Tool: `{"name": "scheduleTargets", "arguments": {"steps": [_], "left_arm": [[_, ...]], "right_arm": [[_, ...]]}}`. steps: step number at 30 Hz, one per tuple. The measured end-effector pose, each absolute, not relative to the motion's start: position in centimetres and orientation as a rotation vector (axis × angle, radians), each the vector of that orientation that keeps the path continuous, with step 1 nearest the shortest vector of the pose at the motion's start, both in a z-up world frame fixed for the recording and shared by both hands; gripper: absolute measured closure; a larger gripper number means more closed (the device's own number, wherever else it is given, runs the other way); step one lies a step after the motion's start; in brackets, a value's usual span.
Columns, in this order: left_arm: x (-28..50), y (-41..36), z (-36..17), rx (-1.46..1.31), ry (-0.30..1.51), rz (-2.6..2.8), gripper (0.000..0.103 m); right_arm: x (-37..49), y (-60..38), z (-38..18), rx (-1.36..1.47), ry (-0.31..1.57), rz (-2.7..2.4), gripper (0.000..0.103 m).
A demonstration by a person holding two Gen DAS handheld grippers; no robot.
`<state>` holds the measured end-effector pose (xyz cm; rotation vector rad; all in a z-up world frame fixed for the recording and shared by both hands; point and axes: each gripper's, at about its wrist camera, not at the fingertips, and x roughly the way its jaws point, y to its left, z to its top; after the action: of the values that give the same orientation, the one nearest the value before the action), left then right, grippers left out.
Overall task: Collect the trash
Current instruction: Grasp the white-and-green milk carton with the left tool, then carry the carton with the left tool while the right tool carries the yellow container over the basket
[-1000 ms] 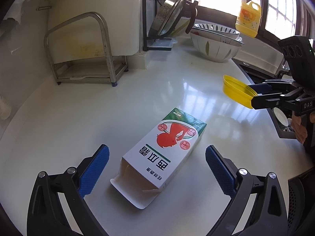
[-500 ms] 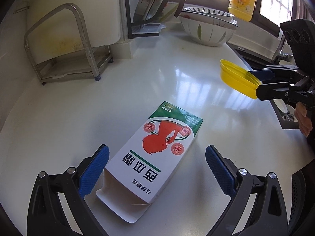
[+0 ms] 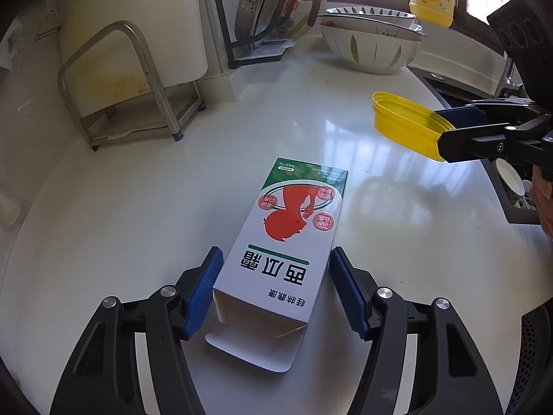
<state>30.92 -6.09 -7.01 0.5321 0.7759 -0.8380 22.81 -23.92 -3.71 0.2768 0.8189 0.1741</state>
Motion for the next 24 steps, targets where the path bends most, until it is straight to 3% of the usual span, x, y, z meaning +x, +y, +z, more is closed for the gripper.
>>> {"name": "scheduleTargets", "arguments": {"steps": [24], "left_arm": [[18.6, -0.3, -1.4, 0.245, 0.707, -0.423, 0.048]], "right_arm": [[14.2, -23.4, -1.8, 0.295, 0.734, 0.193, 0.037]]}}
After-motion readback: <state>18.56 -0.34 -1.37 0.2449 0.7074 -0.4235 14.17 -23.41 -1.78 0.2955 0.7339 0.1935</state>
